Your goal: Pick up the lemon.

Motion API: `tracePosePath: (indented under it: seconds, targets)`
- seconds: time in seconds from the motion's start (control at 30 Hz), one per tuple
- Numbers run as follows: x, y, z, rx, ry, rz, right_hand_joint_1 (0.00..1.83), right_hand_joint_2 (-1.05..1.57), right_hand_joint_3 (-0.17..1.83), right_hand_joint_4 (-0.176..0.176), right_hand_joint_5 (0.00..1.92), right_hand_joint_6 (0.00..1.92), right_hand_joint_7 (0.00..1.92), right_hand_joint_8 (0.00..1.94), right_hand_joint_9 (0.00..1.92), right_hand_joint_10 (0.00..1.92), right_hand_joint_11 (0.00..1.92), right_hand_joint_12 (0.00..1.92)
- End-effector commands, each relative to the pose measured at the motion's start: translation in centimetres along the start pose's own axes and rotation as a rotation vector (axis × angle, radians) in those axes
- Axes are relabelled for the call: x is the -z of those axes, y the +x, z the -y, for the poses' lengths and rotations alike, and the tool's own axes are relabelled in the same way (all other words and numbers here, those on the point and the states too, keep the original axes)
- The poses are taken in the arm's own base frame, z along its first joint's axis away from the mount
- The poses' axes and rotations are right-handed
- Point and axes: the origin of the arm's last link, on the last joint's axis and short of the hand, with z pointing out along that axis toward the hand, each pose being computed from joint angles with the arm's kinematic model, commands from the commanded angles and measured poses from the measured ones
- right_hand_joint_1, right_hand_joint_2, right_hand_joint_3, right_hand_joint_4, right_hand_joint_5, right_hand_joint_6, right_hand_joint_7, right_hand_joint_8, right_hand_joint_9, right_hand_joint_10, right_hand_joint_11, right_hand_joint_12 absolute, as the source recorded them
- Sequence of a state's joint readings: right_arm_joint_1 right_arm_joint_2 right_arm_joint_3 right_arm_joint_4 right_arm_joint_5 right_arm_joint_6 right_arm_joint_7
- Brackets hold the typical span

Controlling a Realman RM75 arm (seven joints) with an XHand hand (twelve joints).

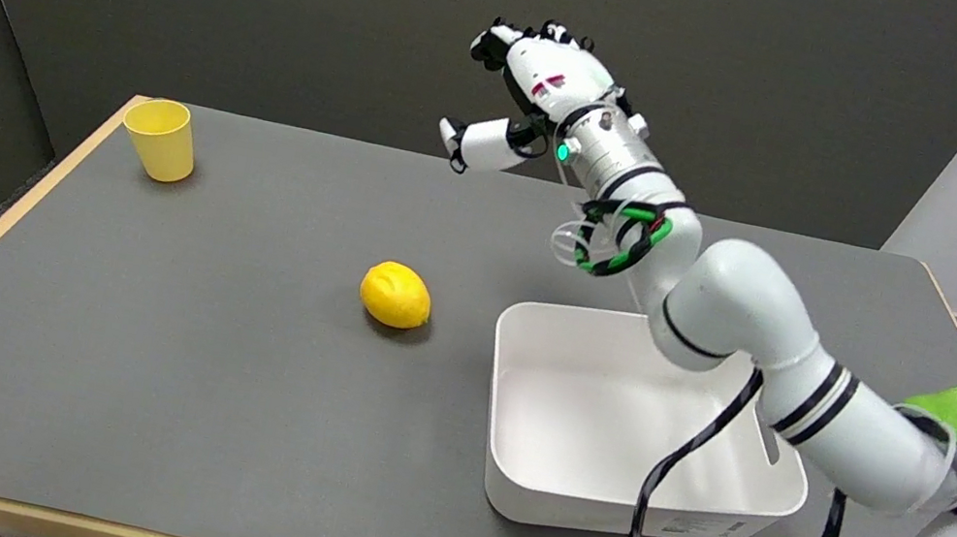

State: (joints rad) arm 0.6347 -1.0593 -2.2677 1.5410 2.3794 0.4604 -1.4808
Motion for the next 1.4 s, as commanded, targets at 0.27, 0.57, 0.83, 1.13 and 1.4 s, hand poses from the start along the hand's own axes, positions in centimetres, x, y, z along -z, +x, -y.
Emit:
tracePosePath:
  seconds: [0.27, 0.57, 0.83, 1.13, 1.4]
  targets:
    - [-3.6, 4.7, -6.9, 0.152, 0.131, -0.005, 0.68, 0.63, 0.89, -0.141, 0.29, 0.60, 0.42, 0.62, 0.32, 1.07, 0.05, 1.31]
    - [-5.1, 5.9, -7.5, 0.030, 0.216, 0.223, 0.60, 0.65, 0.85, -0.100, 0.24, 0.46, 0.31, 0.43, 0.20, 0.90, 0.00, 1.20]
    - [-3.9, 3.9, -5.6, 0.057, 0.303, 0.551, 0.48, 0.60, 0.94, -0.092, 0.15, 0.43, 0.17, 0.38, 0.13, 0.75, 0.00, 1.08]
    - [-2.2, 3.1, -3.5, 0.244, 0.354, 0.519, 0.46, 0.60, 0.93, -0.089, 0.17, 0.45, 0.21, 0.40, 0.15, 0.77, 0.00, 1.10]
    - [-0.6, 1.7, -2.5, 0.311, 0.380, 0.427, 0.46, 0.61, 0.93, -0.088, 0.18, 0.46, 0.22, 0.40, 0.16, 0.77, 0.00, 1.10]
